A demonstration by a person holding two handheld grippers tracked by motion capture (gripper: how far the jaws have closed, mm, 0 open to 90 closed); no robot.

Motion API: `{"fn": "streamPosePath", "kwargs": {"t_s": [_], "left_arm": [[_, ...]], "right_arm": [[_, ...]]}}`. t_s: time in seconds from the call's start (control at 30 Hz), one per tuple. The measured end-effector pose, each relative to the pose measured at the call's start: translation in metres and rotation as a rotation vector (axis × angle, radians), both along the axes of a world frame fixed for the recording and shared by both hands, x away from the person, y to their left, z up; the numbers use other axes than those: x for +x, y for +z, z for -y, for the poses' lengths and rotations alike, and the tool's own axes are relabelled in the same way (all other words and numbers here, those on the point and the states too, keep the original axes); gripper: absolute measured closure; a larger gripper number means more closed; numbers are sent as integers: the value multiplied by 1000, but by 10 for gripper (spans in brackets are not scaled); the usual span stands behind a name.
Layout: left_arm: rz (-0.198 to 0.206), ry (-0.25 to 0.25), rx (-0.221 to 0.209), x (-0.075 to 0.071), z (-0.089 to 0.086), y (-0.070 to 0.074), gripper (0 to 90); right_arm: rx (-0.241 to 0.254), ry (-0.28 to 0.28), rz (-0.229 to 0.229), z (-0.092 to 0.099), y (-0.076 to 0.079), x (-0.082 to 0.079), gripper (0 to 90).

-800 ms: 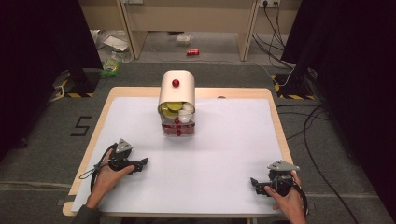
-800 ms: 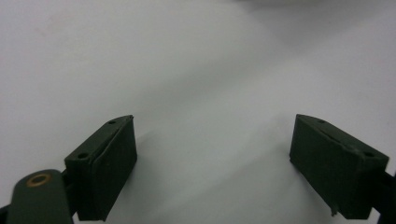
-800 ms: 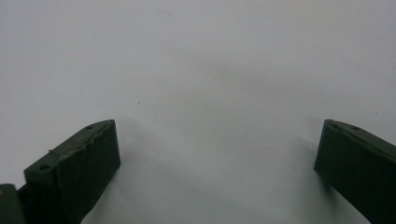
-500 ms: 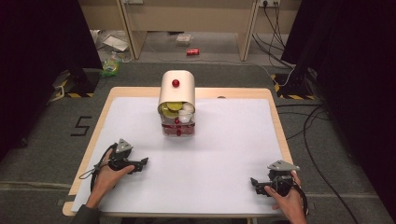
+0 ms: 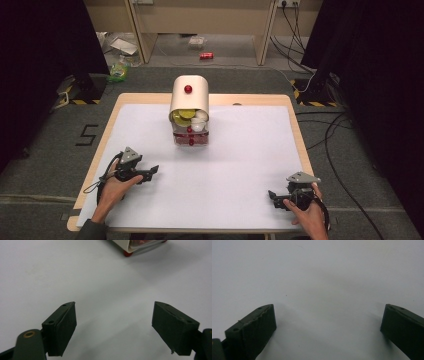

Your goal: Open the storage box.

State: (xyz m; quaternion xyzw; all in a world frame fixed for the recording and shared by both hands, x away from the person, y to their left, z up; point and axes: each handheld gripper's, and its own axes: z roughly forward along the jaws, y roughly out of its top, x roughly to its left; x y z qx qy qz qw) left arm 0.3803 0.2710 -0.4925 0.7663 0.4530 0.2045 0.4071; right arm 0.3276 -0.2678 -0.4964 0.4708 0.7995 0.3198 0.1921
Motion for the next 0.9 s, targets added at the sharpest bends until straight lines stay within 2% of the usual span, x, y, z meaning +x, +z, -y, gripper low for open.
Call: {"fn": "streamPosePath", "kwargs": {"t_s": [0.07, 0.1, 0.13, 0.2, 0.23, 0.3, 0.33, 0.37, 0.4, 0.47, 0.67, 0.7, 0.77, 0.9], "left_arm": [[4, -1, -14, -1, 0, 2, 204], [11, -10, -38, -2, 1, 6, 205], [14, -16, -33, -3, 3, 9, 204], [39, -18, -35, -3, 5, 17, 206], [53, -20, -53, -3, 7, 21, 210], [56, -29, -59, -3, 8, 26, 222], [53, -32, -75, -4, 13, 33, 227], [53, -32, -75, -4, 13, 33, 231], [75, -40, -68, -3, 15, 39, 236], [84, -47, -63, -2, 19, 44, 246], [102, -77, -83, -1, 27, 56, 294], [107, -87, -110, 0, 29, 60, 300], [104, -97, -122, 0, 31, 63, 305], [126, -122, -113, 1, 39, 76, 316]], "right_arm": [[0, 0, 0, 0, 0, 0, 3], [0, 0, 0, 0, 0, 0, 3], [0, 0, 0, 0, 0, 0, 3], [0, 0, 0, 0, 0, 0, 3], [0, 0, 0, 0, 0, 0, 3], [0, 0, 0, 0, 0, 0, 3], [0, 1, 0, 0, 0, 0, 3], [0, 1, 0, 0, 0, 0, 3], [0, 0, 0, 0, 0, 0, 3], [0, 0, 0, 0, 0, 0, 3], [1, 1, 0, 0, 0, 0, 3], [0, 0, 0, 0, 0, 0, 3], [2, 0, 0, 0, 0, 0, 3], [1, 1, 0, 0, 0, 0, 3]]}}
